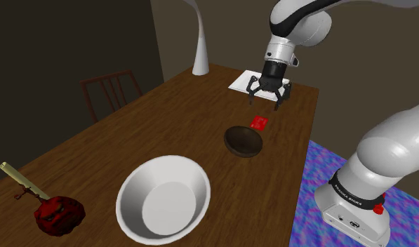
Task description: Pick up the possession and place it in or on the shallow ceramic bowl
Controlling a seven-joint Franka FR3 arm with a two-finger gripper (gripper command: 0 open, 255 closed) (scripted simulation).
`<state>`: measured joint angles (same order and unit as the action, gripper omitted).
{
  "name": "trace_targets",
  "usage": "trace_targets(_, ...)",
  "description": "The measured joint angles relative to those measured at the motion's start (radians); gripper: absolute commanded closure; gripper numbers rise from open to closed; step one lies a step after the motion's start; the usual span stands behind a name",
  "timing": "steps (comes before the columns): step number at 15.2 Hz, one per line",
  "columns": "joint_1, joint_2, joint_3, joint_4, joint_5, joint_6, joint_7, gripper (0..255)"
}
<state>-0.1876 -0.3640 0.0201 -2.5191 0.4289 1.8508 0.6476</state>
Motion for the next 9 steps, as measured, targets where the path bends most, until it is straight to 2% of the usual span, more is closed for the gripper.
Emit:
trace_targets(3, -0.015, 0.066, -0.008, -0.047, 0.084, 0.058, 0.082, 0)
trace_targets(9, 0.001, 0.099, 0.009, -0.099, 0.137, 0.133, 0.089, 0)
